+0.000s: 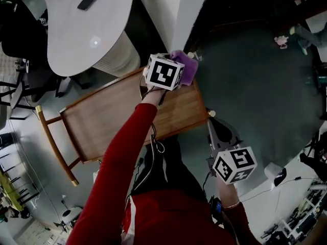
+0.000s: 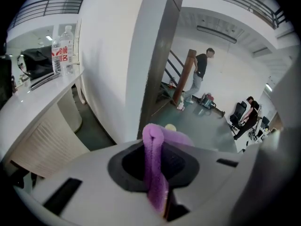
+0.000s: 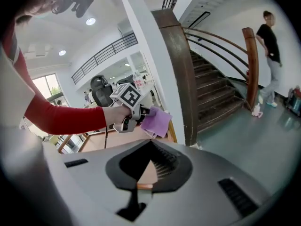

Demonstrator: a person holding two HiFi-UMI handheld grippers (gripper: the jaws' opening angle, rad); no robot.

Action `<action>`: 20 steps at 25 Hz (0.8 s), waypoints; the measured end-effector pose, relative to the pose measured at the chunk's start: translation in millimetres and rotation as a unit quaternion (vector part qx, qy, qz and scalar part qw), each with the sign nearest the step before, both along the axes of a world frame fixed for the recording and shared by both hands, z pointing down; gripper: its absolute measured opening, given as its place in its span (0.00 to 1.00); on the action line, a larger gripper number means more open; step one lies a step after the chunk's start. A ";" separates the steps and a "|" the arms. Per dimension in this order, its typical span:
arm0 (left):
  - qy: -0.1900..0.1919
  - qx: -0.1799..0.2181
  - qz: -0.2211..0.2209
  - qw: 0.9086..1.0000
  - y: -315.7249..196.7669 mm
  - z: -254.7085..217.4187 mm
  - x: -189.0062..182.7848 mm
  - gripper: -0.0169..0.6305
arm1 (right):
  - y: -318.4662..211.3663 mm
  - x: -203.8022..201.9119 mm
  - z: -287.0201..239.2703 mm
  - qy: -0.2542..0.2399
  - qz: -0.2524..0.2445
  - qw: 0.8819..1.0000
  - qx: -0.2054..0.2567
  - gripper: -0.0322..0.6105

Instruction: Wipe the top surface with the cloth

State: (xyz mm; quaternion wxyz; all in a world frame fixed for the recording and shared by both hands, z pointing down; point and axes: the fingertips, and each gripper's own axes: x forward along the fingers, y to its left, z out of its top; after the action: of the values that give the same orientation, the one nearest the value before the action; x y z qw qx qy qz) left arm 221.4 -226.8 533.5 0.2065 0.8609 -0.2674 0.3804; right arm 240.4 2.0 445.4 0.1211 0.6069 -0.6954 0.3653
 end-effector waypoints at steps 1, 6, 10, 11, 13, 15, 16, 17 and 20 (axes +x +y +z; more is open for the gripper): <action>-0.001 0.001 0.001 1.000 0.8 0.3 -0.3 0.10 | -6.7 -2.2 2.6 0.001 -0.010 1.000 -0.002 0.06; 0.004 0.009 0.007 1.000 0.3 -0.5 2.5 0.10 | -50.8 -2.4 16.2 -0.005 -0.044 0.999 -0.011 0.06; 0.004 0.011 -0.003 1.000 -0.8 -1.7 0.3 0.10 | -71.9 4.3 11.3 0.007 -0.045 0.999 0.000 0.06; 0.005 0.012 -0.014 1.000 -3.4 -3.1 -1.7 0.10 | -73.8 5.3 9.7 0.010 -0.048 0.999 0.001 0.06; 0.008 0.014 -0.046 0.999 -10.8 -6.9 -11.1 0.10 | -76.3 7.1 7.2 0.016 -0.055 0.998 0.003 0.06; 0.010 0.016 -0.083 0.996 -18.0 -11.4 -29.5 0.10 | -79.5 7.0 4.2 0.021 -0.064 0.998 0.006 0.06; 0.011 0.018 -0.101 0.995 -21.2 -13.5 -41.8 0.10 | -82.2 5.3 2.1 0.022 -0.068 0.997 0.008 0.06; 0.012 0.019 -0.119 0.993 -24.1 -15.0 -56.1 0.10 | -85.7 2.0 -0.1 0.024 -0.074 0.997 0.010 0.06; 0.014 0.019 -0.174 0.984 -28.7 -16.4 -107.1 0.10 | -98.8 -13.5 -5.4 0.026 -0.098 0.995 0.017 0.06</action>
State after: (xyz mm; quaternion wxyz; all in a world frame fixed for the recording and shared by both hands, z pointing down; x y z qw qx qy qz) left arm 114.4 -255.5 517.1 0.2566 0.8104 -0.4174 0.3211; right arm 226.9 -96.9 440.0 0.1643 0.5469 -0.7543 0.3240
